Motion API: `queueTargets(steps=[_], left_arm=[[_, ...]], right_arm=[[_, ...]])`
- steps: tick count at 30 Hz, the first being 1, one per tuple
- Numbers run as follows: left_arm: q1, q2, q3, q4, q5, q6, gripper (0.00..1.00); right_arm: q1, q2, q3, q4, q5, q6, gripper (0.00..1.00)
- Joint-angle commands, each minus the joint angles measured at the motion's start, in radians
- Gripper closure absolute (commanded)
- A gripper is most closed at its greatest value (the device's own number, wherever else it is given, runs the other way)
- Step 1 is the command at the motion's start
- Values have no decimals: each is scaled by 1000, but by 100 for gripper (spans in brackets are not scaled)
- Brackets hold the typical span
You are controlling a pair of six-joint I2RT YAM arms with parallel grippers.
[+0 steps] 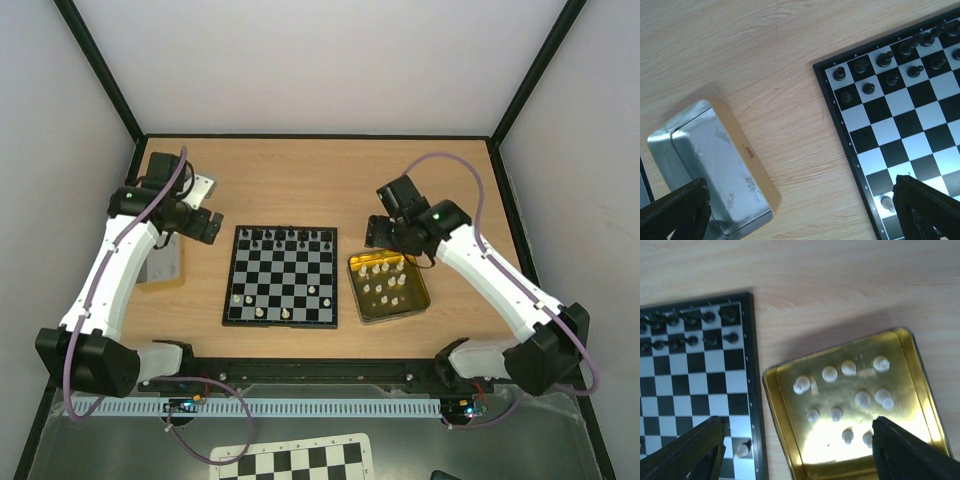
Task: Set up the chess pieces on the board
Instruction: Pick up the chess piece from the storage box.
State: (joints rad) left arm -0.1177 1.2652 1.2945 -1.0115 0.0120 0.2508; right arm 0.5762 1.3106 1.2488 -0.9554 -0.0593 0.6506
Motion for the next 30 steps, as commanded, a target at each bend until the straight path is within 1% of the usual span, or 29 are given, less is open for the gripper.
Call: queueTargets(steps=[1,3,5,7,9,12,14,17,18,20,22,24,27,30], left_arm=[[0,-51,-21,-61,66,49,2],[-3,-61,-31,-59,74,47,4],[-7,-47,-31,-65,68,25,10],[-10,-40,-35,-59,65,7,18],[-16,-35,-48,-52,47,-9,25],[-22,-19,-34,-65,30,-19,29],[-22,-11,-28,-67,35,-20,29],[-22,11,-10,-85,25,-15,28],[-22,17,-7,-85,21,-13,25],[-22,25,-1,-84,24,-13,17],[-23,33,-3,-79,43,-21,12],[-31,43,-16,-72,58,-33,8],[-61,61,-28,-57,50,-38,6],[-87,80,-18,-44,23,-41,6]], right_arm=[[34,-82,-105,-13,12,114,28],[42,-107,-155,12,-14,149,35],[47,-101,-166,23,-39,145,44],[51,-75,-171,33,-43,106,53],[51,-34,-182,46,-44,65,56],[51,0,-189,73,-46,14,56],[51,3,-190,94,-14,4,54],[50,14,-189,121,-22,10,55],[51,18,-188,123,-35,12,56],[51,28,-175,108,-51,-2,61],[51,35,-153,83,-22,-11,66],[51,50,-122,68,12,-34,68],[51,68,-83,74,-3,15,69],[51,42,-118,123,-8,78,69]])
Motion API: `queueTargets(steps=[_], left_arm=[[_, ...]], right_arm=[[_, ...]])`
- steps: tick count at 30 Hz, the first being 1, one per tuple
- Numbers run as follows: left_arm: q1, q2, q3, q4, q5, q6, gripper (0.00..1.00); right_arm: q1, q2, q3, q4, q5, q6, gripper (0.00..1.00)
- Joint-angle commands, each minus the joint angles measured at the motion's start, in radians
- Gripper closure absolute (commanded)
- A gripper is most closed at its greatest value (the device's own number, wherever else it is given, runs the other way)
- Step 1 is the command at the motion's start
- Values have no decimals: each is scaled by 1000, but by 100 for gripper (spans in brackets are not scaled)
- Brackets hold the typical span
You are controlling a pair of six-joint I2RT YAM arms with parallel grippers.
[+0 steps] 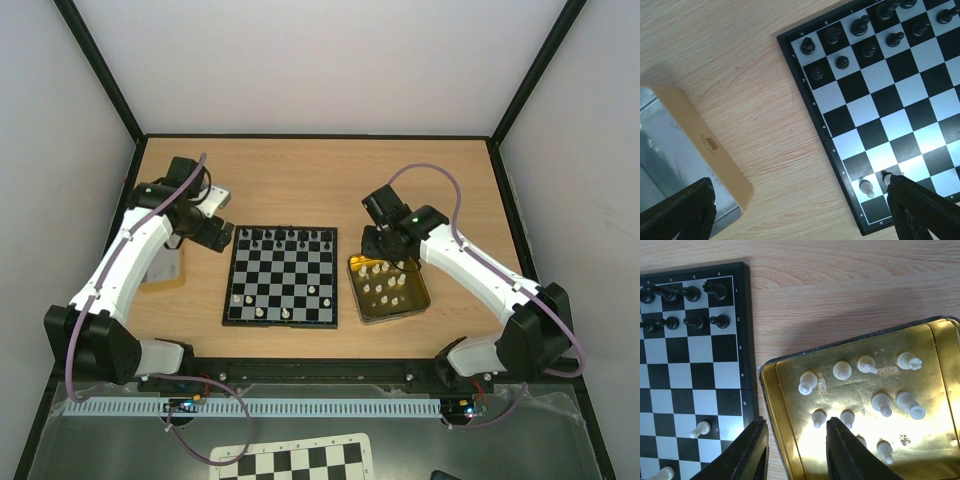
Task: Set up the chess pieces on the board
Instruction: Pick up the chess piece from the storage box.
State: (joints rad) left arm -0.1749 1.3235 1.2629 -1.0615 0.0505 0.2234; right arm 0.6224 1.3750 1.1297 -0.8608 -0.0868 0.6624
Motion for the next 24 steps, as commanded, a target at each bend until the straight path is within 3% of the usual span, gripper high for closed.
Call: queueTargets(steps=[1,9,16,24], left_arm=[[-34,27,25,7,-18,-16,6],[-47,48,76,17,-78,-22,6],[-40,7,40,37,-117,-33,6],[-25,12,43,44,-117,-35,6]], right_arm=[[5,-31,-13,47,14,82,69],[5,-5,-9,47,56,77,68],[5,76,26,19,46,27,59],[3,153,-2,55,17,28,59]])
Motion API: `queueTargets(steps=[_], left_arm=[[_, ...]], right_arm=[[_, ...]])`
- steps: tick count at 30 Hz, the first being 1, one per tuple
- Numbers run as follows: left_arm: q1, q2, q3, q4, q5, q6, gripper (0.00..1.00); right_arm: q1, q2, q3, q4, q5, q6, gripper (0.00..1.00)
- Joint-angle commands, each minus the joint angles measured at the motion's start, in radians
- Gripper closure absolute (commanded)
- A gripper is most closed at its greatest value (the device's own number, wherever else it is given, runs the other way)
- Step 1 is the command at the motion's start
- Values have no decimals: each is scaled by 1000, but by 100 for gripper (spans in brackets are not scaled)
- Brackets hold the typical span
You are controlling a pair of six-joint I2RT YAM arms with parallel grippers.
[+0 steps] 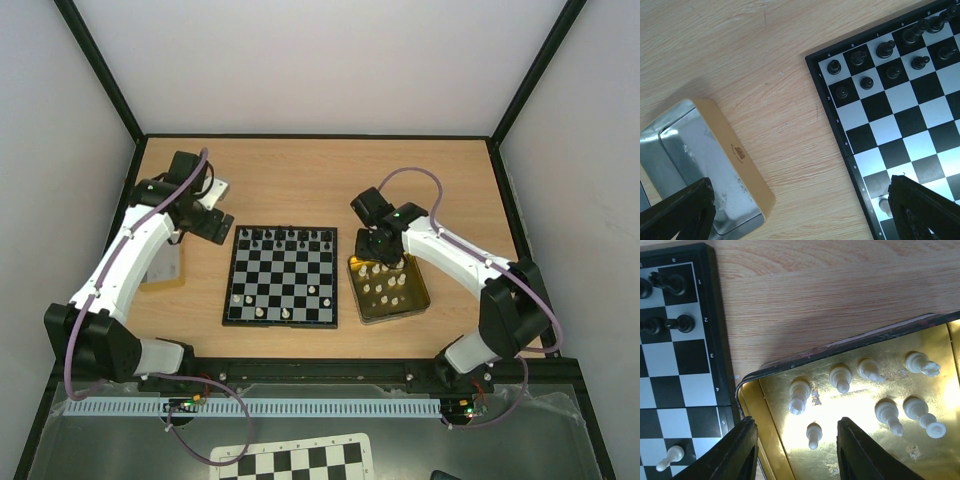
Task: Set up the chess pieces on the board
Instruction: Pick up the chess piece from the storage box.
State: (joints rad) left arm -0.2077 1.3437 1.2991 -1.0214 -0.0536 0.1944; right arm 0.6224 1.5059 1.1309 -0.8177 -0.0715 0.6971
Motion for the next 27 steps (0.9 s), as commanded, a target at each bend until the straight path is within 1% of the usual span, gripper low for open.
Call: queueTargets(steps=[1,8,15,19,23,27], left_arm=[[9,-2,11,3,-14,-6,6],[10,26,40,-2,-2,-12,6],[10,35,29,-5,22,-17,6],[15,46,52,-14,34,-25,5],[40,35,51,-20,49,-30,4],[62,0,17,-10,47,-29,4]], right_arm=[[3,35,-3,8,0,-7,60],[3,46,-15,13,-13,2,63],[3,22,-31,13,-12,11,63],[3,4,-52,29,-17,21,63],[3,9,-58,33,-21,15,63],[3,14,-45,30,-27,7,63]])
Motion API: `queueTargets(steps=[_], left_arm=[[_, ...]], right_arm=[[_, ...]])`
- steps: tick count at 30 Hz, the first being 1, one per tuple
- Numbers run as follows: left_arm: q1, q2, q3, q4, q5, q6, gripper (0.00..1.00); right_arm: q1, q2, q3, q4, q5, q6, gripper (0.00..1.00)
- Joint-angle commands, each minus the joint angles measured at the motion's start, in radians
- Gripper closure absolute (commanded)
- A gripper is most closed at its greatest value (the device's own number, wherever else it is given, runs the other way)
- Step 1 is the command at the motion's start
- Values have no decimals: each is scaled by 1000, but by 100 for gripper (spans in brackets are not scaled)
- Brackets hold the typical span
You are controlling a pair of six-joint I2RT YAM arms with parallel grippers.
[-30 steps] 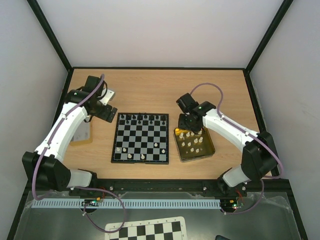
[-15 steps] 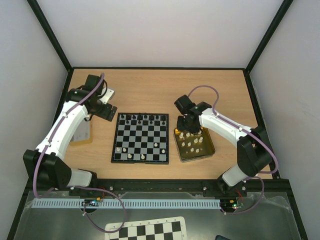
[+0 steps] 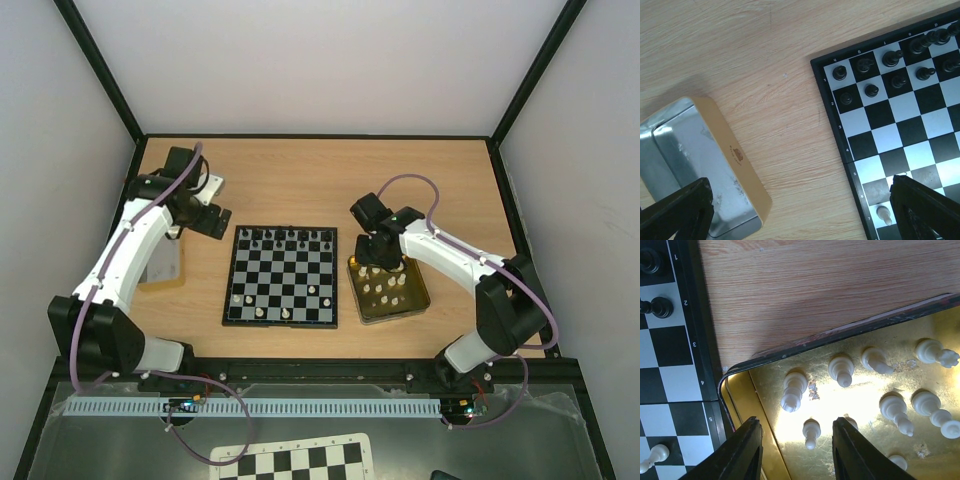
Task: Set up the chess pieces on the board
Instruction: Pick up the chess piece from the storage box.
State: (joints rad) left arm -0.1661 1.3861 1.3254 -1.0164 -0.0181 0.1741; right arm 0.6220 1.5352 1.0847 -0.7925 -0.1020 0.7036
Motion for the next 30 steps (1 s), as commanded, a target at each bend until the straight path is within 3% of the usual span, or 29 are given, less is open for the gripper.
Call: queueTargets(steps=[1,30], left_arm=[[27,-47,-15,-15,10,-10,4],[48,-103,-64,-13,4,-10,4]], right_arm=[[3,-14,7,3,3,-2,63],[5,108,-25,63,-45,-31,66]])
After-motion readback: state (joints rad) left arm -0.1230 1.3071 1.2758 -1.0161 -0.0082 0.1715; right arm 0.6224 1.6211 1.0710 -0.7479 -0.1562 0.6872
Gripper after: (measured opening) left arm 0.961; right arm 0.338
